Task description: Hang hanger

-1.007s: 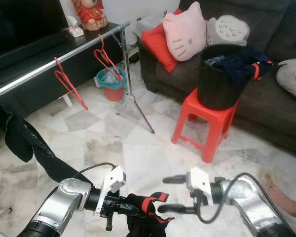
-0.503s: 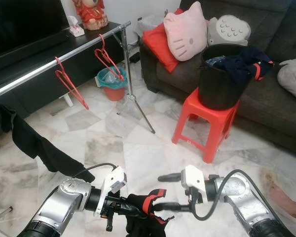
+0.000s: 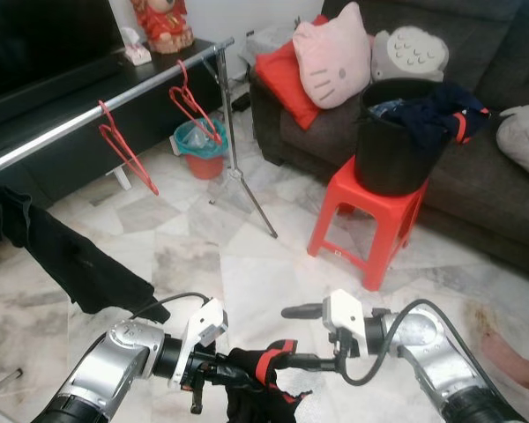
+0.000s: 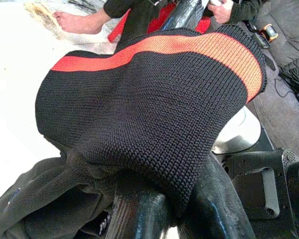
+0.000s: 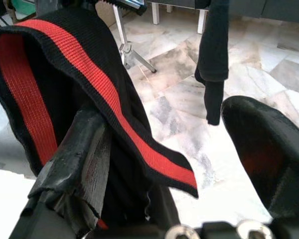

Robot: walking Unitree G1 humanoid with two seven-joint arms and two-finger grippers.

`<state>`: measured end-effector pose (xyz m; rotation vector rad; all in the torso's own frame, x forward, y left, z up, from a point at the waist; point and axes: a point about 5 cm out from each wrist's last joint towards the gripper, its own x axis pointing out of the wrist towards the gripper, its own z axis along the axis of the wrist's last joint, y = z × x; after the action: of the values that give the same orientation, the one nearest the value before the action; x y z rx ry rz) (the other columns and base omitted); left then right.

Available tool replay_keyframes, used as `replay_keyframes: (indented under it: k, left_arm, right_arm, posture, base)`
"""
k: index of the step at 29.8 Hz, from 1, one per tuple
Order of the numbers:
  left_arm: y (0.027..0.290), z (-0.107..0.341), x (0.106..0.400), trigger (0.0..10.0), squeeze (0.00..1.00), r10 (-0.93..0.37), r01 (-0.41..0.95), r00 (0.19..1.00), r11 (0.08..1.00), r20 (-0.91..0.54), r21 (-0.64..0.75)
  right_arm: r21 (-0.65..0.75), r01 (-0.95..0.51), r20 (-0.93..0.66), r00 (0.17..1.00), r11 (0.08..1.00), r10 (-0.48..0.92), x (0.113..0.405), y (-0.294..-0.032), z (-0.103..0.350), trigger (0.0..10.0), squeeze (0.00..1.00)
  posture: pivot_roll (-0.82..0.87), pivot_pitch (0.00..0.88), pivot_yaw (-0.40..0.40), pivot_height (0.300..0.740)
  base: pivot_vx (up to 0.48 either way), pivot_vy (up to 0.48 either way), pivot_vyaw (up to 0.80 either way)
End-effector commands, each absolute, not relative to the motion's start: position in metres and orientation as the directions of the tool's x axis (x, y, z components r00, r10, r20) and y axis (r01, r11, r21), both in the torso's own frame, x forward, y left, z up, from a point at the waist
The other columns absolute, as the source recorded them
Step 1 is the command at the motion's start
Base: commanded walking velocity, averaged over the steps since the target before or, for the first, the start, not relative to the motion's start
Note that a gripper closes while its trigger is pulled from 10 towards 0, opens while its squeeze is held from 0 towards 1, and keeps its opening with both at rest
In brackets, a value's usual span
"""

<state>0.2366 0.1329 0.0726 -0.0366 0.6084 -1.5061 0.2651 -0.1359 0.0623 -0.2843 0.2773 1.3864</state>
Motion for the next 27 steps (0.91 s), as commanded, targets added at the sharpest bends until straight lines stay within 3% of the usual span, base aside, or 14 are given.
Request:
replay_keyframes:
  k: [1,10,26,27]
  left_arm:
    - [0.133,0.078,0.237,10.0,0.00,-0.936,0.926,-0.054,0.083,-0.347,-0.369]
    - [0.132,0.079,0.238,10.0,0.00,-0.935,0.928,-0.052,0.085,-0.350,-0.364]
    - [0.130,0.080,0.237,10.0,0.00,-0.940,0.925,-0.051,0.083,-0.338,-0.370]
    - [0.130,0.080,0.237,10.0,0.00,-0.940,0.925,-0.051,0.082,-0.338,-0.370]
  right_arm:
    - [-0.033,-0.987,-0.345,0.156,0.154,0.925,0.266,-0.134,0.063,10.0,0.00]
    - [0.102,-0.995,-0.337,-0.015,0.021,0.941,0.251,-0.126,0.055,10.0,0.00]
    - [0.120,-0.992,-0.243,0.019,0.049,0.970,0.260,-0.120,0.062,10.0,0.00]
    - [0.120,-0.992,-0.241,0.018,0.048,0.970,0.260,-0.120,0.062,9.6,0.00]
  posture:
    - [0.02,0.040,0.069,0.740]
    - [0.02,0.040,0.065,0.740]
    - [0.03,0.044,0.059,0.740]
    - [0.03,0.044,0.059,0.740]
  base:
    - [0.000,0.000,0.00]
    - [0.000,0.000,0.00]
    - [0.000,0.000,0.00]
    - [0.000,0.000,0.00]
